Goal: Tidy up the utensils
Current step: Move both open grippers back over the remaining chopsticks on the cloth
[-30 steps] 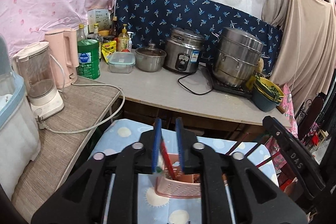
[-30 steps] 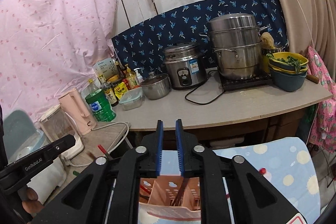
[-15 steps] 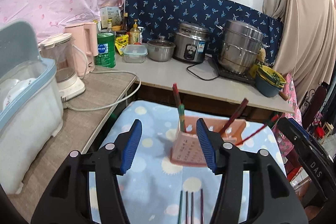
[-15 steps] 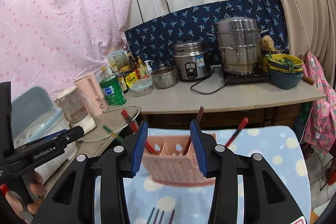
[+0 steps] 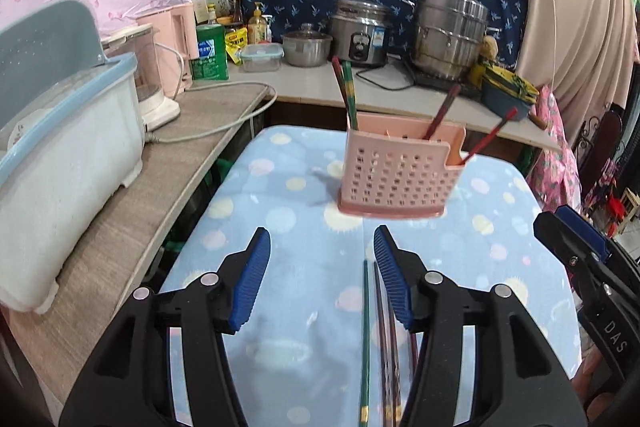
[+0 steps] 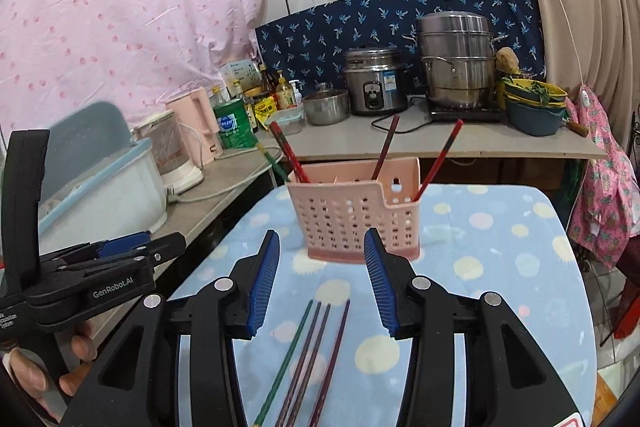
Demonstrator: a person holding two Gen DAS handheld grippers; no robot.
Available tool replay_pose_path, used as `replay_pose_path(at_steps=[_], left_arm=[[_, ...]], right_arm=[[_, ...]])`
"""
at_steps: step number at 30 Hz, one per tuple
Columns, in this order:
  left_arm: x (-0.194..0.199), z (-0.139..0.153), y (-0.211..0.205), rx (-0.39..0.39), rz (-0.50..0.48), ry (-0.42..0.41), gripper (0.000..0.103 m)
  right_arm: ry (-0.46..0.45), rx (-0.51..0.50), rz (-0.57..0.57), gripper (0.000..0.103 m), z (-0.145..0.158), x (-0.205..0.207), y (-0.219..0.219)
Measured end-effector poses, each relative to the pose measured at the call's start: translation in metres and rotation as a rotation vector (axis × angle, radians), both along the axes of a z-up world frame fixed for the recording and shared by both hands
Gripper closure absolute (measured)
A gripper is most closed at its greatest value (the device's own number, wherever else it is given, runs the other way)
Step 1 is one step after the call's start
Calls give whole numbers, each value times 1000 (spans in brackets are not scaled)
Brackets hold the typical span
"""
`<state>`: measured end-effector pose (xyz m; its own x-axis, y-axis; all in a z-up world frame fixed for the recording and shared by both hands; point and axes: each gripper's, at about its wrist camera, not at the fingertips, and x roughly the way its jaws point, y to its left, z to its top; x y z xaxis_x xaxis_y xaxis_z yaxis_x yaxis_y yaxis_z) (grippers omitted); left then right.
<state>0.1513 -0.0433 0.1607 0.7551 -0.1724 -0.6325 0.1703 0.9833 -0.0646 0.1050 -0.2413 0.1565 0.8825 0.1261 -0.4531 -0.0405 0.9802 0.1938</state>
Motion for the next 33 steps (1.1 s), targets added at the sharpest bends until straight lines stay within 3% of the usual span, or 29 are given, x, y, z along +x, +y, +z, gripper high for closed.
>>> replay_pose_path(at_steps=[12, 21, 33], left_arm=[[-44, -42, 0, 47, -10, 60, 52], [-61, -62, 5, 60, -4, 92, 52], [-75, -102, 17, 55, 0, 160, 52]], right_arm=[[67, 43, -18, 60, -40, -45, 11], [101, -20, -47, 60, -65, -64, 25], [222, -44, -58, 60, -121, -81, 37]])
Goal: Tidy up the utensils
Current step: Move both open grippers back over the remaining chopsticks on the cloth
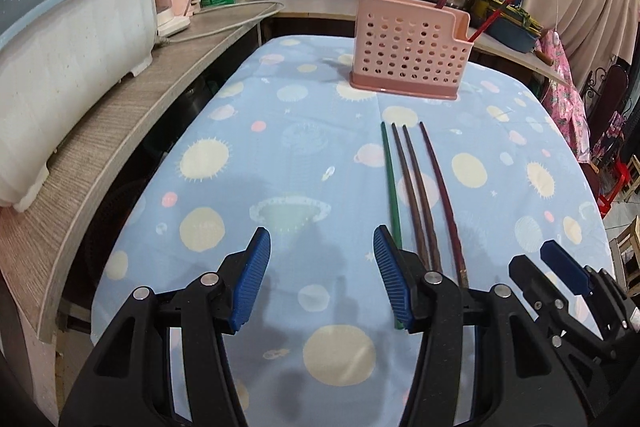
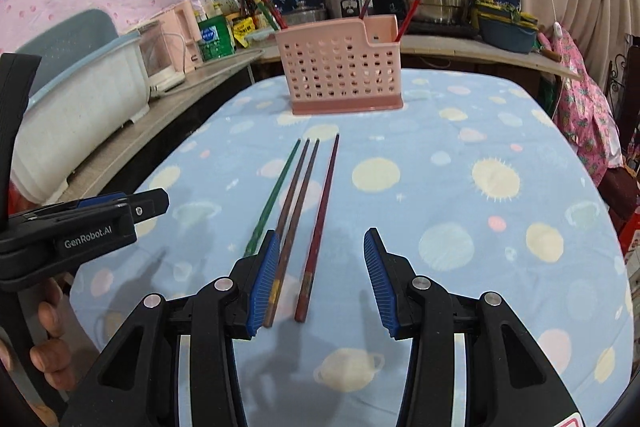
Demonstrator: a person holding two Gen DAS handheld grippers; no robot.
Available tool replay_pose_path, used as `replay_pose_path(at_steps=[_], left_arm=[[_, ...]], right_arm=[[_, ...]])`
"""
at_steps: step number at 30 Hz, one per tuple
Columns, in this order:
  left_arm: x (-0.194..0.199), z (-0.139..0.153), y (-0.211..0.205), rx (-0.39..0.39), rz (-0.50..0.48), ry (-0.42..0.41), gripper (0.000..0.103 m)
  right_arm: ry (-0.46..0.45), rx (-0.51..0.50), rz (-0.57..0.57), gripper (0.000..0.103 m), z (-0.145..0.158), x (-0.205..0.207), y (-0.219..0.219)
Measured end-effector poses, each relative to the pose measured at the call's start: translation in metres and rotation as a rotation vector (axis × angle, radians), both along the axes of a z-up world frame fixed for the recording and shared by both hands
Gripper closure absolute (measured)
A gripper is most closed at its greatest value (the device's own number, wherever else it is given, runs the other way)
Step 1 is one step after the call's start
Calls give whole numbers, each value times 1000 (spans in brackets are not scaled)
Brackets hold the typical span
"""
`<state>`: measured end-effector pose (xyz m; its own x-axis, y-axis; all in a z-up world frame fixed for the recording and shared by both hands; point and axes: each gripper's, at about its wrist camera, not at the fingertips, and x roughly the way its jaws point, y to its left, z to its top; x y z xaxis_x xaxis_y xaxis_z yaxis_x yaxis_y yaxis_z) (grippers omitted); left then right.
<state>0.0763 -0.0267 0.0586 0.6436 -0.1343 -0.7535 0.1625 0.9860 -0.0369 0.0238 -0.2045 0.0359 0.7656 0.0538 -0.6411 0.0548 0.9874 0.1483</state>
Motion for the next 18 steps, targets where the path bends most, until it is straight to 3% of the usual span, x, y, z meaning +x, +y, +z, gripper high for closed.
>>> replay_pose_path(at_steps=[11, 18], left_arm=[[-5, -29, 8, 7, 13, 60, 52], [-8, -35, 9, 8, 16, 63, 52]], right_arm=[[82, -2, 1, 62, -38, 6, 15], [120, -5, -2, 78, -49, 12, 18]])
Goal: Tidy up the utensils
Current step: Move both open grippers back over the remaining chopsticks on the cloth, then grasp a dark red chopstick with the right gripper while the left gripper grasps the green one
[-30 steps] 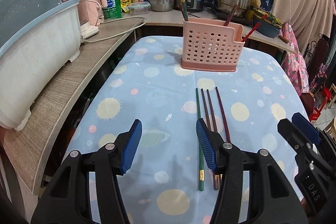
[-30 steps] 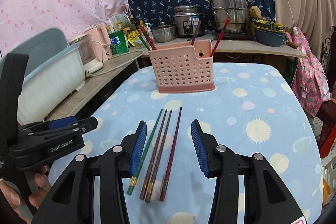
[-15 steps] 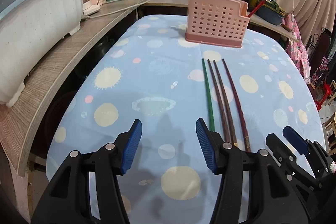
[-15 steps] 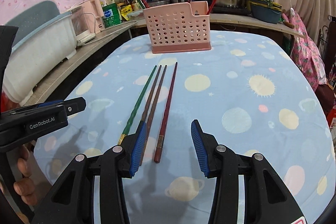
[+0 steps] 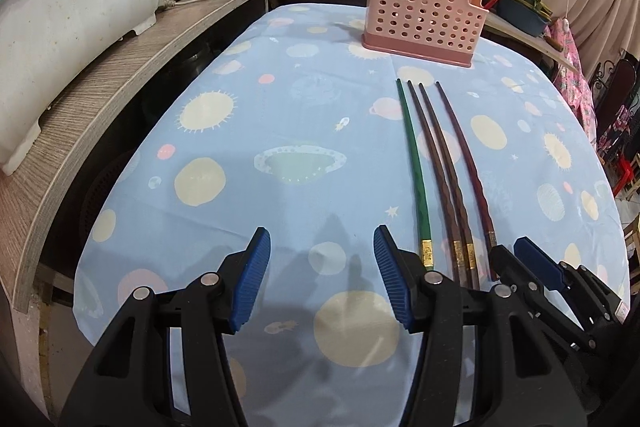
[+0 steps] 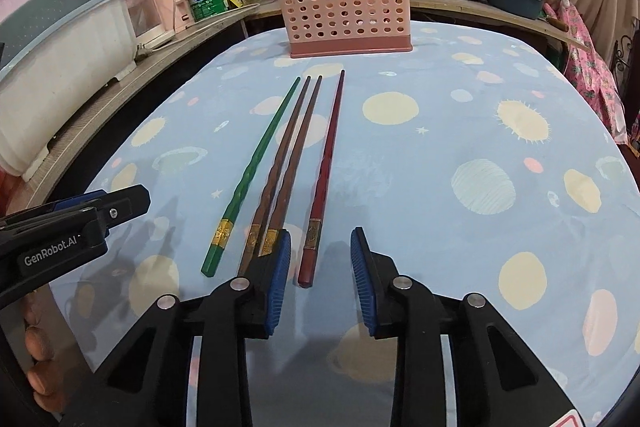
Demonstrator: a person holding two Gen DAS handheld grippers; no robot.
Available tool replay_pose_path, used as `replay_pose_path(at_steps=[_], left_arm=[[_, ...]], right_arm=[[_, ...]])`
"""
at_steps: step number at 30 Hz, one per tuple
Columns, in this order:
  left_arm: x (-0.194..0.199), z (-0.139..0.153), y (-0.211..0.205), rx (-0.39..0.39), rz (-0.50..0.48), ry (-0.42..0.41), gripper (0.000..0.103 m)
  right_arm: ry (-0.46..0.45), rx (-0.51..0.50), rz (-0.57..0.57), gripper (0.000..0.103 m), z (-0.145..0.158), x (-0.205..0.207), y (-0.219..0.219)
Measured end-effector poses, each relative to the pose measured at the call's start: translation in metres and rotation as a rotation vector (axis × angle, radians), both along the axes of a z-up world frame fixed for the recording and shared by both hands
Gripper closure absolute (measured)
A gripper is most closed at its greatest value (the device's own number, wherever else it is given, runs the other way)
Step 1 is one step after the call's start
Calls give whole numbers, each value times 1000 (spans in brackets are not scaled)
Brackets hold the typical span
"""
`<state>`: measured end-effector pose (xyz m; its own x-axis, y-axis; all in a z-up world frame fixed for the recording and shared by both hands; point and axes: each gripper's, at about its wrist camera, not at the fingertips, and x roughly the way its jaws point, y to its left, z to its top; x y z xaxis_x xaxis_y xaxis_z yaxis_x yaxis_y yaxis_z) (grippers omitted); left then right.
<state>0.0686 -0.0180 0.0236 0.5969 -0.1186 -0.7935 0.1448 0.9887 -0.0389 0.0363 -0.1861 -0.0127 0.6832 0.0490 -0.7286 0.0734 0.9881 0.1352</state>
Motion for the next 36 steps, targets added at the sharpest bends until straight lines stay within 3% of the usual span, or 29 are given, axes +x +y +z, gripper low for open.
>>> replay_pose_path(at_steps=[7, 9, 18, 36], left_arm=[[-3, -4, -7, 14, -28, 6, 52], [-3, -4, -8, 12, -34, 9, 52], [-6, -8, -17, 2, -61, 15, 44], [0, -32, -45, -2, -91, 70, 45]], right_arm=[[31, -28, -2, 88, -4, 3, 4], [34, -38, -4, 95, -4, 3, 4], [30, -20, -55, 96, -4, -8, -10], [18, 4, -73, 96, -7, -18, -22]])
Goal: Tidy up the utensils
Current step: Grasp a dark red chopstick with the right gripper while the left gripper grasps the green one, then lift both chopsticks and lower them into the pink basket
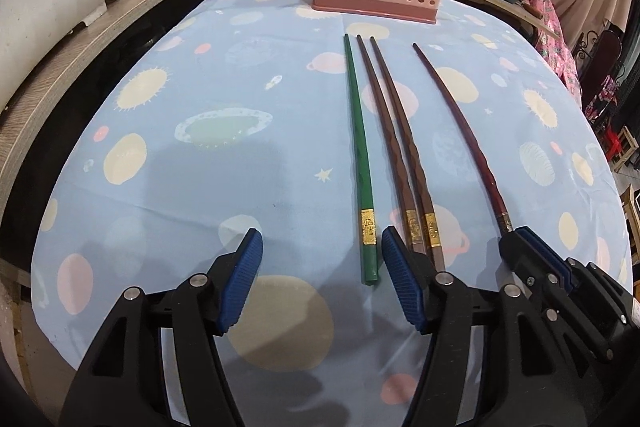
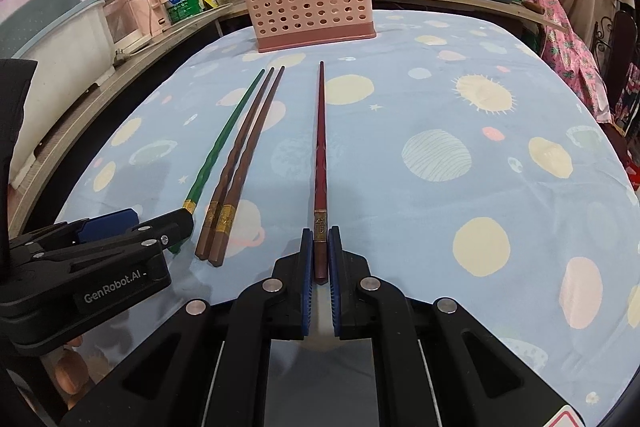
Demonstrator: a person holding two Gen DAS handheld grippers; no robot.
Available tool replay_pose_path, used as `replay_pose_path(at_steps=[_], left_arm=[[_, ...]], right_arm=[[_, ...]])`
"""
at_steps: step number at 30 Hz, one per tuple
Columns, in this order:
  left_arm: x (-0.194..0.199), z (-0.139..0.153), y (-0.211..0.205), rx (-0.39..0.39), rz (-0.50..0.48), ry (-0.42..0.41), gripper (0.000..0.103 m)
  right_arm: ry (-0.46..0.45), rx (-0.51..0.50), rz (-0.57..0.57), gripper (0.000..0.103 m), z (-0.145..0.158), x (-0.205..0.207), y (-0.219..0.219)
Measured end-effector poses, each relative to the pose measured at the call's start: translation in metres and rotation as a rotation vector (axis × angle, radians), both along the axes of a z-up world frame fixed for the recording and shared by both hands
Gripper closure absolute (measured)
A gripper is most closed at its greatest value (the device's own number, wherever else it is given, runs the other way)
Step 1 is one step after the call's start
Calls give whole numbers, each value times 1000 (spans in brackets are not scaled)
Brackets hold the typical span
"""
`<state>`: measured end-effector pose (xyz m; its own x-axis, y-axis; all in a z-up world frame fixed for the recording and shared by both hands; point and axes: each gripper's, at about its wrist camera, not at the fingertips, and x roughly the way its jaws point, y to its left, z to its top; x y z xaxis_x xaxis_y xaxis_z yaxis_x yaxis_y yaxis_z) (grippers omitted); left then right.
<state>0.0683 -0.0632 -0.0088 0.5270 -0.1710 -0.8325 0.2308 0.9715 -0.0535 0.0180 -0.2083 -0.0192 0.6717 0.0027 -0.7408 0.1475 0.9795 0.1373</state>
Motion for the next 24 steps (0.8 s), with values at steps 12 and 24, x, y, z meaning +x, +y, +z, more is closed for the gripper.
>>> replay_pose_path(at_steps=[12, 24], left_arm=[[3, 2, 2, -7, -20, 14, 96], [-6, 38, 23, -57, -1, -29, 96]], right_arm=[[-4, 6, 0, 96, 1, -2, 1], [-78, 20, 6, 96, 33, -17, 2]])
